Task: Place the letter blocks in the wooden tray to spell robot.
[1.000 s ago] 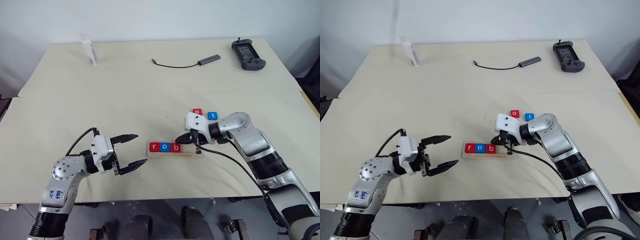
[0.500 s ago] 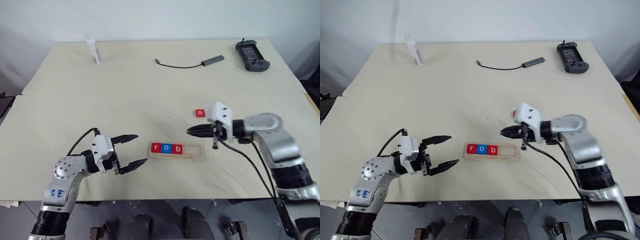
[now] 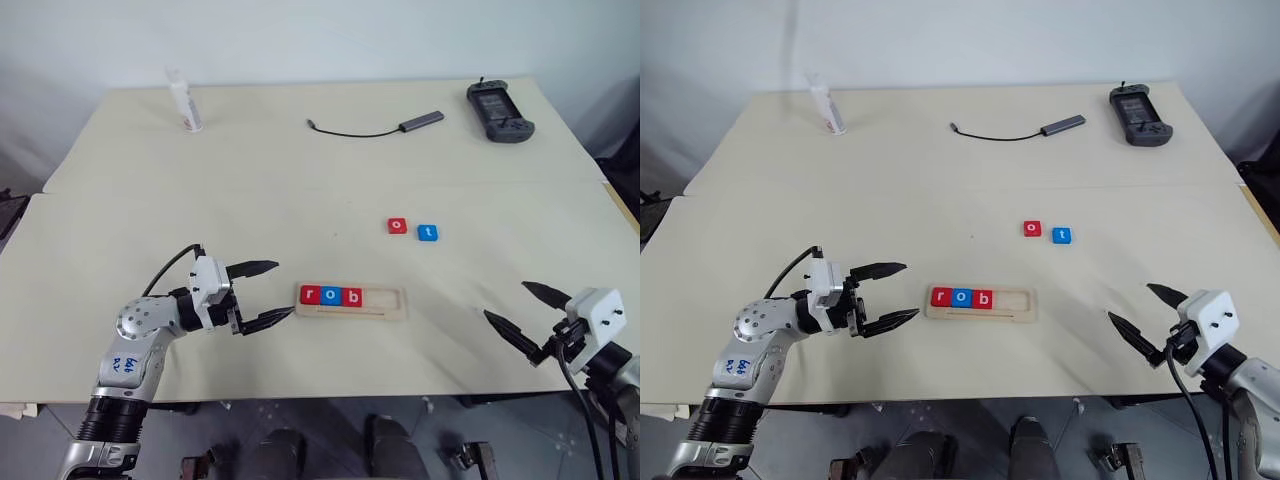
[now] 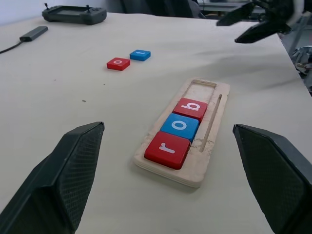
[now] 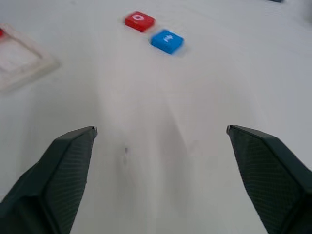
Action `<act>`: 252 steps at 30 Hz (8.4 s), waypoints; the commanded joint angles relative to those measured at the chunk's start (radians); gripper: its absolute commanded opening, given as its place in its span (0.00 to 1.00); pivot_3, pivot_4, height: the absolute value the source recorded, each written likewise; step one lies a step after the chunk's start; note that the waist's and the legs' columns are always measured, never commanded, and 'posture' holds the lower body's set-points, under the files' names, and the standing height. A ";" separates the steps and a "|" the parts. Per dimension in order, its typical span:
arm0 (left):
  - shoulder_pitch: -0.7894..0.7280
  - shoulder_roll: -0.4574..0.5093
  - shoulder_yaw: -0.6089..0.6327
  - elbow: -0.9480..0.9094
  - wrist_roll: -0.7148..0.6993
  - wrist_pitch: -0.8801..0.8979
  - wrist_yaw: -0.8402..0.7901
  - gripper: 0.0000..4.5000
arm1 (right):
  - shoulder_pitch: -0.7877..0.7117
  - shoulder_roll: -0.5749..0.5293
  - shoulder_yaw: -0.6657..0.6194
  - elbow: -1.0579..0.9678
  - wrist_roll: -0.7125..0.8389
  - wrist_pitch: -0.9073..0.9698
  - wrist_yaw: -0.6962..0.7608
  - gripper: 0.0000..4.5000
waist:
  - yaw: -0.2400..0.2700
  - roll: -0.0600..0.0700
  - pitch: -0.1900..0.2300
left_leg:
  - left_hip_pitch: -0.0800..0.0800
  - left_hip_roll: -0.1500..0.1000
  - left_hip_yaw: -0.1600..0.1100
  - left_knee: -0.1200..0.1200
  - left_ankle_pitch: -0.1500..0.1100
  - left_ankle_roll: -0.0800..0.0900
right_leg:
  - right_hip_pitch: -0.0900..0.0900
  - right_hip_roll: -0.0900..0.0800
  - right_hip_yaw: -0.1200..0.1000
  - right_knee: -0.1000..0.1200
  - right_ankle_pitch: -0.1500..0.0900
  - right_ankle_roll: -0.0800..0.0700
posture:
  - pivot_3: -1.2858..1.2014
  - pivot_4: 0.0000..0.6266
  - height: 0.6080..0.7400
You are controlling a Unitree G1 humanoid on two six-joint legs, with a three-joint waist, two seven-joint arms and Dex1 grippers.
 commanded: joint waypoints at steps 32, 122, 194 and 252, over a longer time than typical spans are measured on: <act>0.055 -0.012 0.042 -0.118 0.002 0.007 0.090 1.00 | -0.977 -0.002 0.544 0.304 -0.108 0.782 -0.287 0.99 | -0.010 0.000 0.000 | -0.004 0.004 0.001 0.000 -0.002 0.000 | -0.003 0.002 -0.006 0.000 0.002 -0.004 | 0.52 0.24 1.00; 0.132 0.055 0.022 -0.231 -0.032 0.043 -0.057 1.00 | -0.745 -0.316 0.726 0.472 -0.230 -0.071 0.532 0.40 | -0.003 0.000 0.001 | -0.004 0.006 0.004 0.010 -0.005 0.001 | -0.001 0.003 -0.006 -0.003 0.004 -0.003 | 0.52 0.24 1.00; 0.133 0.031 0.006 -0.197 -0.005 -0.004 0.050 1.00 | -0.754 -0.199 0.705 0.076 -0.124 0.376 0.344 0.00 | 0.005 0.001 0.001 | -0.005 0.009 0.003 0.011 -0.007 -0.001 | -0.002 0.006 -0.008 -0.004 0.005 -0.006 | 0.52 0.24 1.00; 0.049 -0.004 0.008 -0.130 -0.003 0.009 0.062 1.00 | -0.824 0.113 0.480 0.269 -0.138 0.745 -0.494 0.34 | -0.006 0.002 0.000 | -0.005 0.009 0.006 0.011 -0.008 0.001 | -0.002 0.005 -0.008 0.001 0.005 -0.006 | 0.52 0.24 1.00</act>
